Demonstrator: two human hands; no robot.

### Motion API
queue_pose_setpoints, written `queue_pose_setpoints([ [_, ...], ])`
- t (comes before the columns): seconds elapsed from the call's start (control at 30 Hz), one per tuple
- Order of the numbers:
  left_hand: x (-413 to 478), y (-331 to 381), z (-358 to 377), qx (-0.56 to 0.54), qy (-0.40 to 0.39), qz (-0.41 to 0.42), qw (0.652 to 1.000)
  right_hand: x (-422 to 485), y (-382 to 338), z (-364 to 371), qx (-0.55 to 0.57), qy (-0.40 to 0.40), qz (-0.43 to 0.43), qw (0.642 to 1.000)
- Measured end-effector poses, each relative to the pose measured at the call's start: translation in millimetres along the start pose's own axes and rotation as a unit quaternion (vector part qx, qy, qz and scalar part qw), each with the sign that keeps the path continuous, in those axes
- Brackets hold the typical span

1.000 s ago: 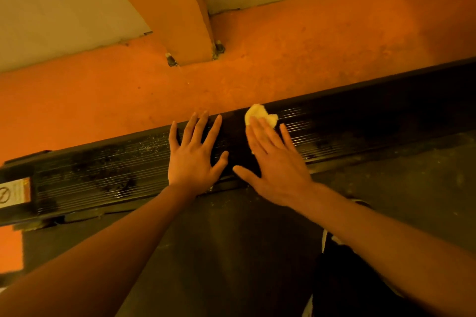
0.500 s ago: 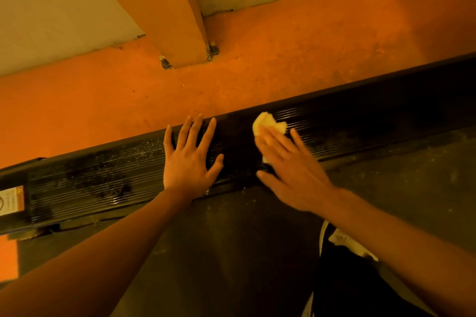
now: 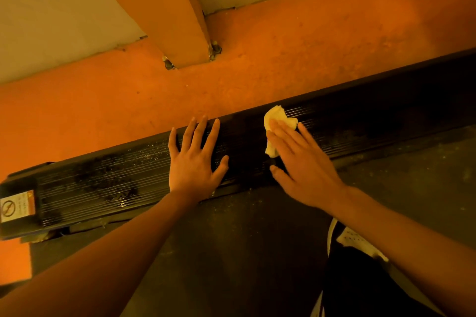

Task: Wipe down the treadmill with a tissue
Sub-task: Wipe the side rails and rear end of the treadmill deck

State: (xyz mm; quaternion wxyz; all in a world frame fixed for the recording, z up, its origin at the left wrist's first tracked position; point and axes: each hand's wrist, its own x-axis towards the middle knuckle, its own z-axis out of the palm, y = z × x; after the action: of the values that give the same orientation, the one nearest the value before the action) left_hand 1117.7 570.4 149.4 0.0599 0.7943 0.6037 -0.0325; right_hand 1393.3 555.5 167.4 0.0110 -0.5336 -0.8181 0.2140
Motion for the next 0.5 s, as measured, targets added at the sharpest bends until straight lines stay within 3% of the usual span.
queue_pose_setpoints([
  [0.07, 0.2, 0.6, -0.2, 0.000, 0.001, 0.003, 1.000, -0.6, 18.3, -3.8, -0.041, 0.008, 0.007, 0.999],
  [0.23, 0.2, 0.9, -0.8, -0.004, -0.002, -0.001, 1.000, -7.3, 43.0, -19.5, -0.049, 0.028, 0.138, 0.989],
  [0.4, 0.9, 1.1, -1.1, 0.002, -0.005, 0.000, 1.000, 23.7, -33.3, 6.7, -0.060, -0.015, 0.033, 0.998],
  [0.5, 1.3, 1.5, -1.9, 0.001, -0.005, 0.001, 1.000, 30.1, -41.3, 9.2, -0.101, -0.021, -0.004, 0.995],
])
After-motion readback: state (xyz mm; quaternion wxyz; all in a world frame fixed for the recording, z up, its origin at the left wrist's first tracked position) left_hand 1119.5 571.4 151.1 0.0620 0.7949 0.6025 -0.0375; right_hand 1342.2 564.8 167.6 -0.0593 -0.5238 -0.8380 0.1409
